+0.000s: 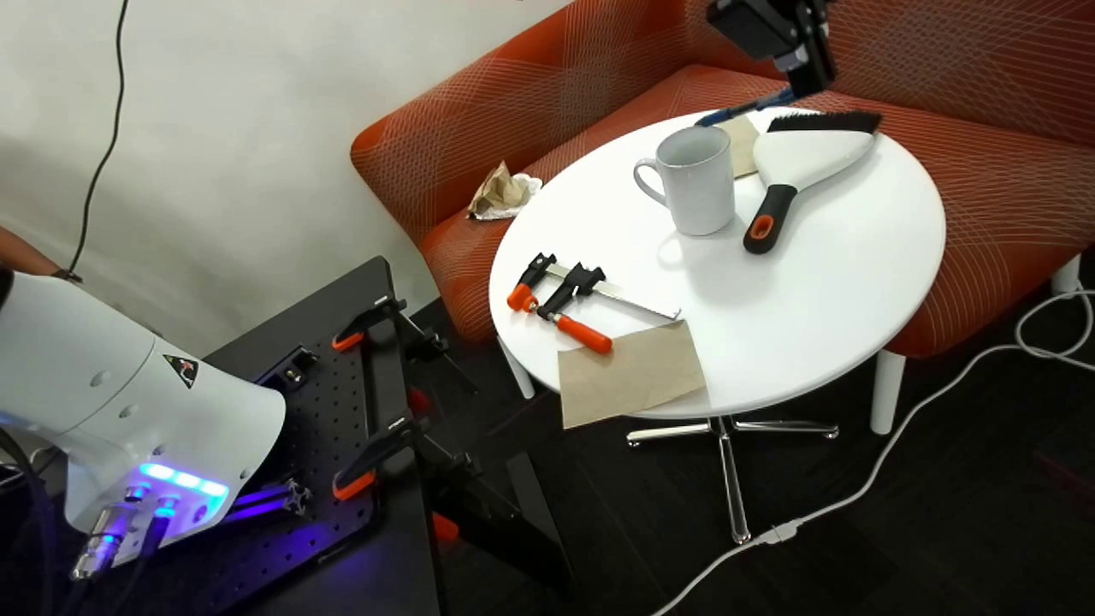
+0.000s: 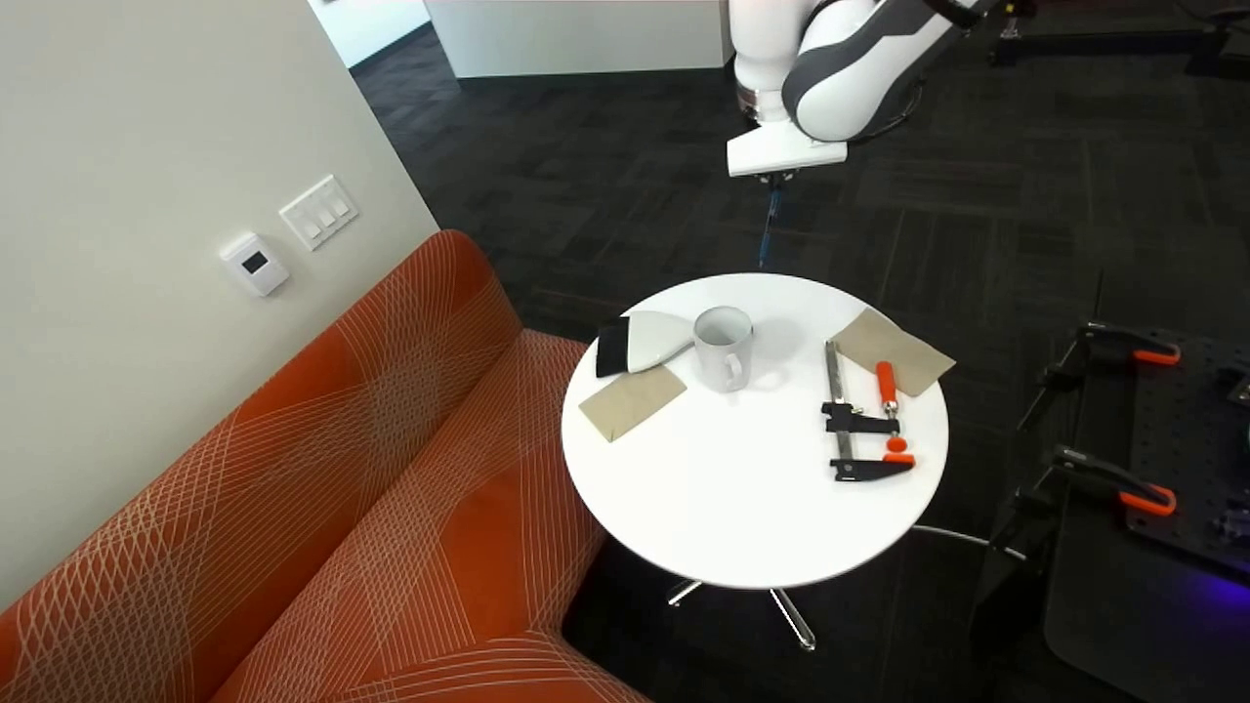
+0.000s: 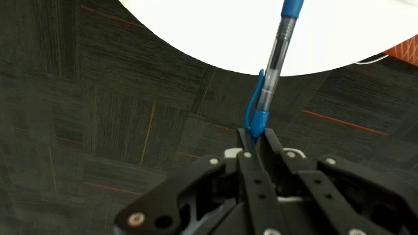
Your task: Put the pen in the mug
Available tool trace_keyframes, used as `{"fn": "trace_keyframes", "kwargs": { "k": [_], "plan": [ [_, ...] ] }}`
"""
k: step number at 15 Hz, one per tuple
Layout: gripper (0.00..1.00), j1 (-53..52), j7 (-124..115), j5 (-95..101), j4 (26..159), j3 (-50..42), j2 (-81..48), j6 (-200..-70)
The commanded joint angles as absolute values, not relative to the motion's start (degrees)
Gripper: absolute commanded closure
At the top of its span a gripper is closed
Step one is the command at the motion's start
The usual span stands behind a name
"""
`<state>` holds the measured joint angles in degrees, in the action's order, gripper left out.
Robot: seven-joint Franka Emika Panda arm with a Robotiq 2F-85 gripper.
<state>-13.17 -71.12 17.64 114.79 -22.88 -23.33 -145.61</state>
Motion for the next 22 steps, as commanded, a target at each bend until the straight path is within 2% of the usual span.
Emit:
{"fn": "trace_keyframes", "kwargs": {
  "k": [1,19,20,22],
  "plan": [
    [0.97,-15.6,-79.4,27.3,118.1,-22.4,-18.3,-144.5],
    [0.97,-13.5,-110.0,61.6,117.6,-7.9,-19.3,-137.8],
    [0.88,-11.8,-108.0,60.2,116.9,-6.8,-19.7,-138.8],
    [0.88,-11.8,-108.8,61.0,116.9,-6.1,-20.0,-138.4]
  ]
}}
